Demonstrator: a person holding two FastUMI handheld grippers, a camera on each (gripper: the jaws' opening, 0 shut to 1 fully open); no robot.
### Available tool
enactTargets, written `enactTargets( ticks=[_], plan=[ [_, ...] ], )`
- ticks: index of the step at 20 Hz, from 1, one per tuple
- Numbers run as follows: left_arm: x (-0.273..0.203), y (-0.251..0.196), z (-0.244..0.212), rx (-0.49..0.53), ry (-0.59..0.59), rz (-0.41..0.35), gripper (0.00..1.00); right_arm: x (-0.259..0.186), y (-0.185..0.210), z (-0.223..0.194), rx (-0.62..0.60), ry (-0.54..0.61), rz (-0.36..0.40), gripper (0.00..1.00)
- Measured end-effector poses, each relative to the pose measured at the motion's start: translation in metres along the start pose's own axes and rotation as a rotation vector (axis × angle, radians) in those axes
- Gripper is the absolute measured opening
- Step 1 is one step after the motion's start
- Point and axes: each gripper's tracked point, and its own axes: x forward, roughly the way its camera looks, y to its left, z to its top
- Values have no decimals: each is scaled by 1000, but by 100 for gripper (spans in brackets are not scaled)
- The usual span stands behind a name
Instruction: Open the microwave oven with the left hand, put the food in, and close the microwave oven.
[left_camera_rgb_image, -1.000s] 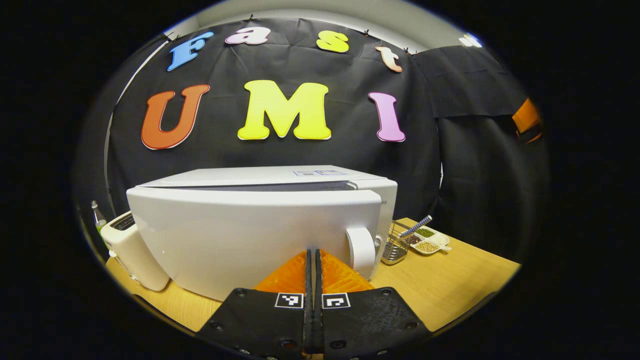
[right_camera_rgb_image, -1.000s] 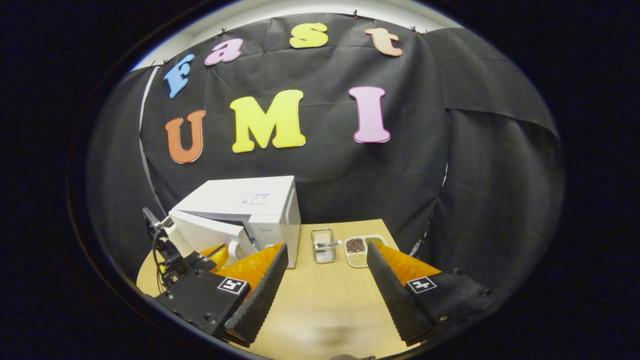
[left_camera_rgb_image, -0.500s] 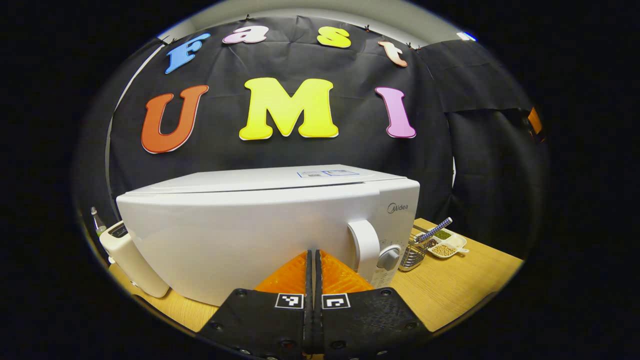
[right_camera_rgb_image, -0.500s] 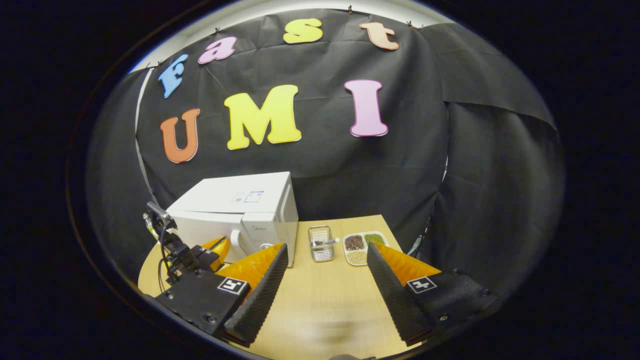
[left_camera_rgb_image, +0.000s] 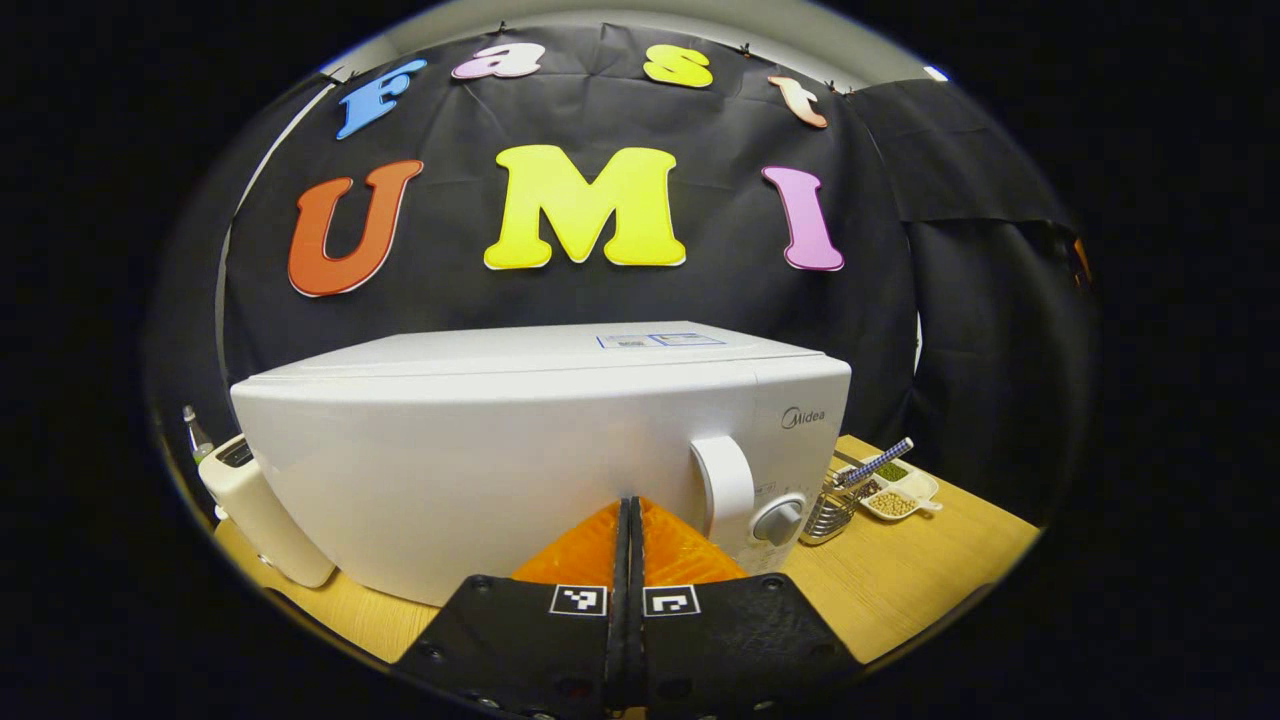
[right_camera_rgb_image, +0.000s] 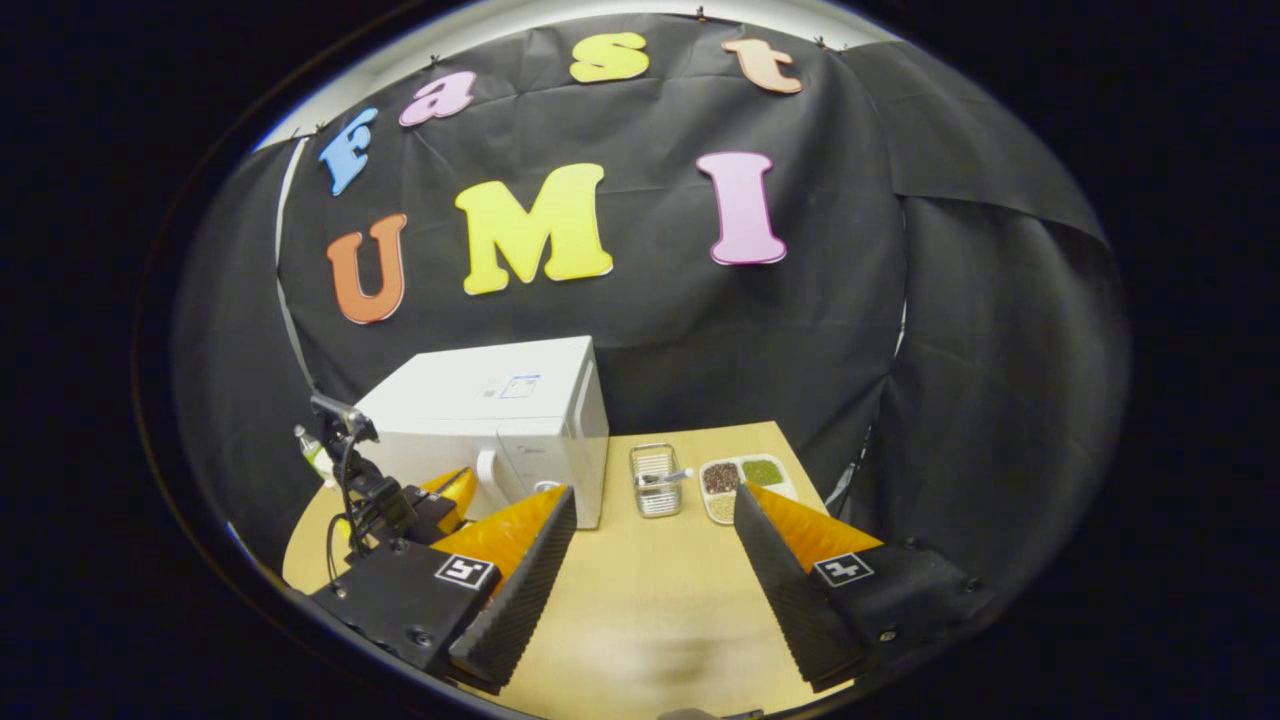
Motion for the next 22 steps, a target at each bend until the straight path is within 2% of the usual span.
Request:
enactTargets(
  ticks=[1, 2, 4, 5, 6, 8, 9, 12, 15, 18, 19, 20, 22],
  plan=[
    [-7, 5, 3, 2, -3, 15, 0, -1, 2, 0, -3, -5, 2, 92],
    [-16, 10, 7, 12, -6, 32, 0, -2, 4, 2, -10, -11, 3, 100],
    [-40, 20, 11, 17, 7, 63, 0, -5, 8, 7, -32, -30, 10, 100],
    [-56, 19, 14, 14, 16, 51, 2, -8, 11, 8, -42, -47, 19, 100],
    [-71, 19, 16, 12, 23, 42, 31, -11, 16, 13, -51, -66, 28, 92],
    [-101, 36, 32, 25, 7, 100, 87, -20, 23, 16, -67, -93, 38, 92],
    [-116, 43, 38, 39, 8, 118, 96, -24, 29, 18, -68, -107, 47, 92],
    [-158, 57, 62, 36, 9, 172, 95, -36, 42, 26, -68, -151, 71, 92],
    [-199, 66, 99, 28, -19, 188, 96, -55, 52, 36, -89, -205, 81, 92],
    [-232, 80, 138, 38, -53, 235, 96, -74, 57, 44, -106, -257, 79, 92],
    [-241, 82, 150, 43, -65, 246, 95, -79, 57, 48, -103, -271, 79, 100],
    [-248, 83, 162, 47, -74, 252, 95, -85, 57, 51, -96, -285, 82, 92],
    [-265, 81, 187, 57, -118, 255, 96, -93, 56, 62, -88, -313, 81, 92]
  ],
)
